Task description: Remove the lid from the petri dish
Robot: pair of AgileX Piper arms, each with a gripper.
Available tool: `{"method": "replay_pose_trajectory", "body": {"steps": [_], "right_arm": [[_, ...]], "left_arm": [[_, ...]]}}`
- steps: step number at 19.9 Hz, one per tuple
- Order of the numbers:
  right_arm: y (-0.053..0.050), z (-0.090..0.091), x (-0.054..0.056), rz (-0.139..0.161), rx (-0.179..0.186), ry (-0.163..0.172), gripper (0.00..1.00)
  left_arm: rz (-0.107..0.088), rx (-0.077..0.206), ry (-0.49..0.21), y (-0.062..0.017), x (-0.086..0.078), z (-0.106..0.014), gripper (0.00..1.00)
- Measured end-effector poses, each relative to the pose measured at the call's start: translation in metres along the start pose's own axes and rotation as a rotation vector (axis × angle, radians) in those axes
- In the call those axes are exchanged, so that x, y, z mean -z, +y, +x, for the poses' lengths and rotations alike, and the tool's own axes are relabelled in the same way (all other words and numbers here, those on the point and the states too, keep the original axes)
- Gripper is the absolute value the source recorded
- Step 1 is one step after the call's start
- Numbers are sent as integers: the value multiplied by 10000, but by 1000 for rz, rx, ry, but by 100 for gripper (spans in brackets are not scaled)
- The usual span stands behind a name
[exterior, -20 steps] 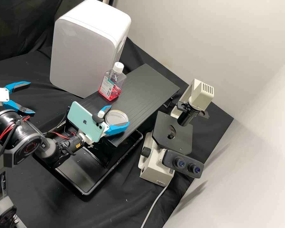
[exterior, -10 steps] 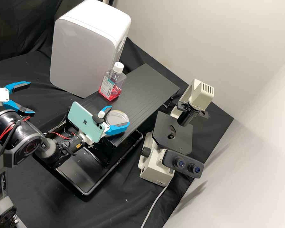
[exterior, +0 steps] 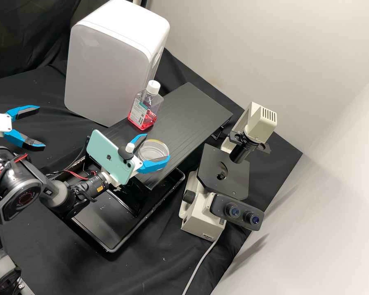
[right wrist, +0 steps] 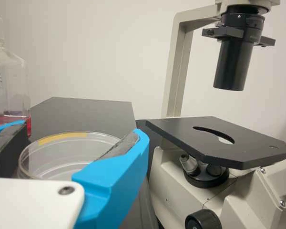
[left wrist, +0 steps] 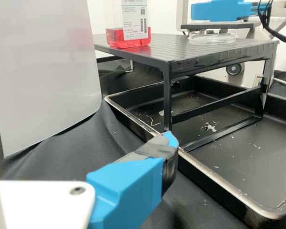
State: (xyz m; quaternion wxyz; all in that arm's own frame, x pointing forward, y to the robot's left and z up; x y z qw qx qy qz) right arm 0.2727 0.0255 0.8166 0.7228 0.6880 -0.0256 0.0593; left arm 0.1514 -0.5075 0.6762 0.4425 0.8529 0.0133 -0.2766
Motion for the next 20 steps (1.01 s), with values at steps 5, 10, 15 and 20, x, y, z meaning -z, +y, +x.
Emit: {"method": "replay_pose_trajectory", "body": {"steps": [5,10,15,20], "right_arm": [[-2,-7,-3,0,2,-2,0],[-16,-8,13,2,7,2,0],[-123,-34,196,13,48,70,0],[-228,-68,348,15,88,127,0]], "left_arm": [[0,0,0,0,0,0,100],[0,0,0,0,0,0,100],[0,0,0,0,0,0,100],[0,0,0,0,0,0,100]]}}
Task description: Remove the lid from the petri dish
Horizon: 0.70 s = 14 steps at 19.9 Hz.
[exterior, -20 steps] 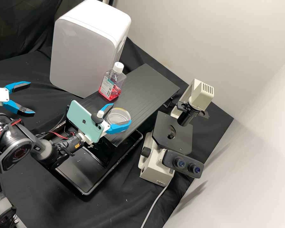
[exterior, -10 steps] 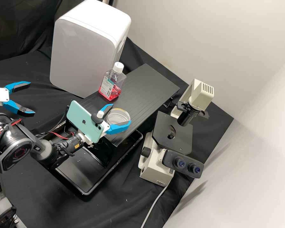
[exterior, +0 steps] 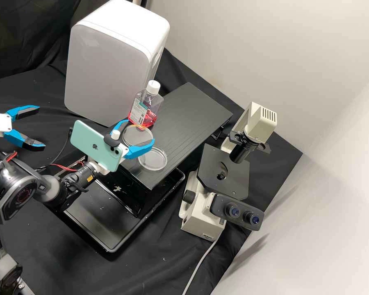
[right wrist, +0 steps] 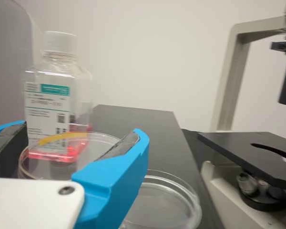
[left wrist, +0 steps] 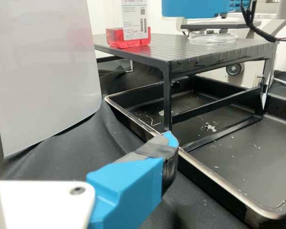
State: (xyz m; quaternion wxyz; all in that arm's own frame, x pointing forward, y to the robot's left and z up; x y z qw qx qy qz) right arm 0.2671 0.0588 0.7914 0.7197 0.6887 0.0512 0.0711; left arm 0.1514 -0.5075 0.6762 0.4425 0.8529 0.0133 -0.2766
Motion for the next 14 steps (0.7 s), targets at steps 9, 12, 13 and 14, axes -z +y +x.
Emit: {"method": "replay_pose_trajectory", "body": {"steps": [9,12,13,14], "right_arm": [[-53,-5,60,-17,14,15,0],[-69,-3,51,-15,15,6,0],[-74,-2,46,-15,17,4,0],[-80,-1,42,-15,19,3,0]], "left_arm": [[0,0,0,0,0,0,100],[0,0,0,0,0,0,100],[0,0,0,0,0,0,100],[0,0,0,0,0,0,100]]}}
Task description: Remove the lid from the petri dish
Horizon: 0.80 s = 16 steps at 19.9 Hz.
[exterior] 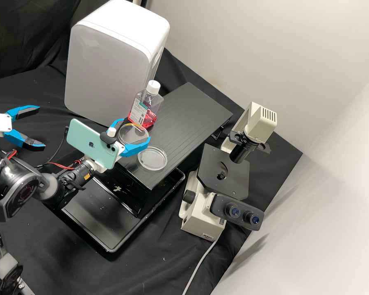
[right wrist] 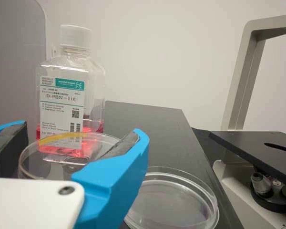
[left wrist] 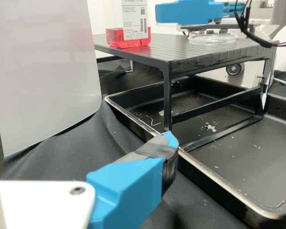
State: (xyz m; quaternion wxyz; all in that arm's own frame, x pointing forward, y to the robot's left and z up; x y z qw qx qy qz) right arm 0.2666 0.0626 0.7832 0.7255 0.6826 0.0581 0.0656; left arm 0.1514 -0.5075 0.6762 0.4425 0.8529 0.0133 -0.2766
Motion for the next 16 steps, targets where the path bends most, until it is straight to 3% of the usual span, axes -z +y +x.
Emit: {"method": "replay_pose_trajectory", "body": {"steps": [16], "right_arm": [[-32,7,-27,-1,11,-10,0]], "left_arm": [[0,0,0,0,0,0,100]]}}
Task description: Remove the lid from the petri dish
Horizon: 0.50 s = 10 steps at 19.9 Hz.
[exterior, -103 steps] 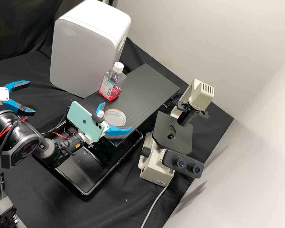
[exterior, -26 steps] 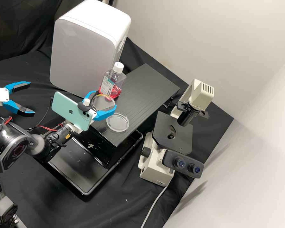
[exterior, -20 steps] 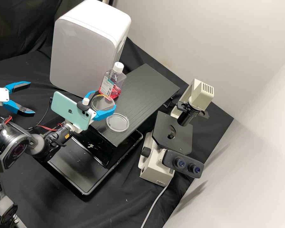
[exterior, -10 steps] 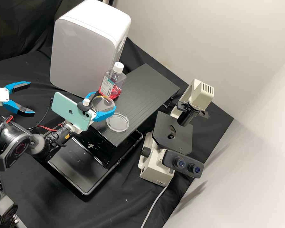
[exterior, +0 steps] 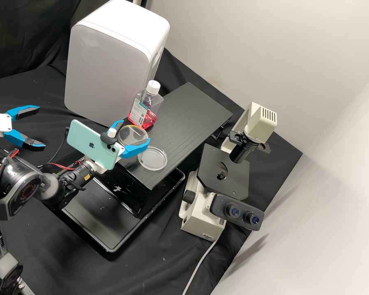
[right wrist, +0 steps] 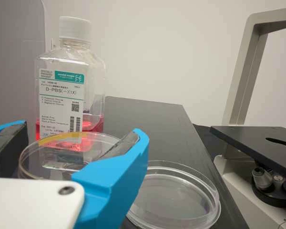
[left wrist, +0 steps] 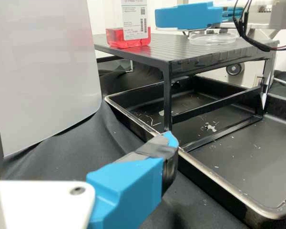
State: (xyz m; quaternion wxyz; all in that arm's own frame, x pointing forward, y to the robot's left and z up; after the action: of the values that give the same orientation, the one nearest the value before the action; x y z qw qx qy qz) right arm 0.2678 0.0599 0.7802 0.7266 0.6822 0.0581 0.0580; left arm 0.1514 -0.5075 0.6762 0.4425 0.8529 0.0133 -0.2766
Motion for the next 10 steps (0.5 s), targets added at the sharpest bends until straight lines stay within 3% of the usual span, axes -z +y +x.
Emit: {"method": "replay_pose_trajectory", "body": {"steps": [3,4,10], "right_arm": [[-4,1,-3,0,1,-1,0],[-9,2,-7,0,3,-3,100],[-24,5,-20,-1,9,-7,100]], "left_arm": [[0,0,0,0,0,0,100],[0,0,0,0,0,0,100],[0,0,0,0,0,0,100]]}}
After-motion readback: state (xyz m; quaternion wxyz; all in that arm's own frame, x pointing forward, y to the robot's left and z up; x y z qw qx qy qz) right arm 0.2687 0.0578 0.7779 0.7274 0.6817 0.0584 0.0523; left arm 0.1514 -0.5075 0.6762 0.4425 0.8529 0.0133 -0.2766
